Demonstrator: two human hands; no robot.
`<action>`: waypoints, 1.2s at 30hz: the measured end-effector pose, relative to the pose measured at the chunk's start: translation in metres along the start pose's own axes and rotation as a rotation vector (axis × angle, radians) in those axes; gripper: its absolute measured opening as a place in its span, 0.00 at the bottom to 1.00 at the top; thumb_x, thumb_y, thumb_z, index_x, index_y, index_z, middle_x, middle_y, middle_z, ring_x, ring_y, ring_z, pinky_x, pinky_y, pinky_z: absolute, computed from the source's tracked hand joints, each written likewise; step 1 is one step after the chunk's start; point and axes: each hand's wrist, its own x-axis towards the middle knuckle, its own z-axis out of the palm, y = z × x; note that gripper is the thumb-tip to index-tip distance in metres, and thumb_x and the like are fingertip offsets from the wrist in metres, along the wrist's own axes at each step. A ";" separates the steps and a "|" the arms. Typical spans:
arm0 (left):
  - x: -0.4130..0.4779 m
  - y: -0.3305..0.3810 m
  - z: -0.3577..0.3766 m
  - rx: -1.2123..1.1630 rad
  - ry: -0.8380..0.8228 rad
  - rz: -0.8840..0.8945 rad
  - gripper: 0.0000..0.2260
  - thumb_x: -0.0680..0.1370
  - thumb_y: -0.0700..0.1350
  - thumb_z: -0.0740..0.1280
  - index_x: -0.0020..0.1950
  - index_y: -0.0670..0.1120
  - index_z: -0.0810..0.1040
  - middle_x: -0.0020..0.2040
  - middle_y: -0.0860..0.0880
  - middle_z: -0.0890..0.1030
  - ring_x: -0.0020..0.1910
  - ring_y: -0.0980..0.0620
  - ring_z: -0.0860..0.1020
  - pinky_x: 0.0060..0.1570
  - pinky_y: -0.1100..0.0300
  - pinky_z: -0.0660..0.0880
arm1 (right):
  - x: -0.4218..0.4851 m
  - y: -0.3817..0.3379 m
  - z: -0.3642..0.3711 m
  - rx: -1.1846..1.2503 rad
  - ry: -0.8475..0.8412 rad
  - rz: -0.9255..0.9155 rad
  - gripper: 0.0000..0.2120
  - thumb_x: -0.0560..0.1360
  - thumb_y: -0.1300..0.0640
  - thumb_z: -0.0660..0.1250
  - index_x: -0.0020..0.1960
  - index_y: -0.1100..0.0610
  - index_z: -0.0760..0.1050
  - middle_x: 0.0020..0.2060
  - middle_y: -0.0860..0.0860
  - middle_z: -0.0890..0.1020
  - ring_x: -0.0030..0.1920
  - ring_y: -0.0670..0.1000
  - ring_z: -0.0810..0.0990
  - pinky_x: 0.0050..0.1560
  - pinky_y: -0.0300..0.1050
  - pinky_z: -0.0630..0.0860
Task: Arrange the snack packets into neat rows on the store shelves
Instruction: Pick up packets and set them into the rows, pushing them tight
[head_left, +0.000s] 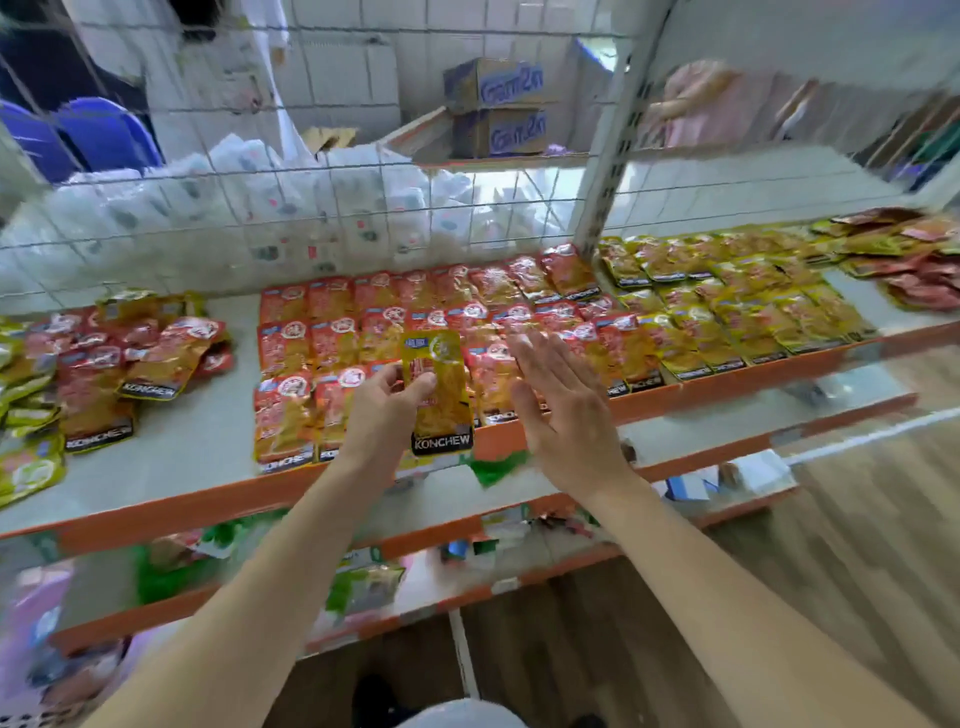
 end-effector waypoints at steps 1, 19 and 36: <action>-0.006 0.002 0.023 -0.007 -0.021 -0.004 0.06 0.80 0.43 0.68 0.44 0.51 0.78 0.43 0.50 0.82 0.42 0.57 0.82 0.51 0.63 0.78 | -0.007 0.015 -0.016 0.003 0.012 0.018 0.25 0.82 0.39 0.50 0.77 0.41 0.61 0.78 0.45 0.63 0.79 0.48 0.55 0.78 0.57 0.52; -0.068 0.021 0.358 0.121 -0.301 0.232 0.07 0.80 0.41 0.70 0.44 0.50 0.78 0.36 0.55 0.80 0.33 0.62 0.76 0.33 0.72 0.69 | -0.123 0.237 -0.233 -0.152 0.241 0.291 0.29 0.80 0.37 0.50 0.76 0.47 0.66 0.78 0.50 0.63 0.79 0.52 0.59 0.75 0.64 0.57; 0.039 0.025 0.528 0.153 -0.299 0.304 0.04 0.79 0.45 0.72 0.50 0.50 0.78 0.45 0.56 0.80 0.38 0.61 0.77 0.38 0.72 0.70 | -0.045 0.397 -0.284 -0.208 0.112 0.423 0.28 0.80 0.40 0.51 0.79 0.43 0.57 0.80 0.44 0.55 0.80 0.46 0.48 0.78 0.54 0.41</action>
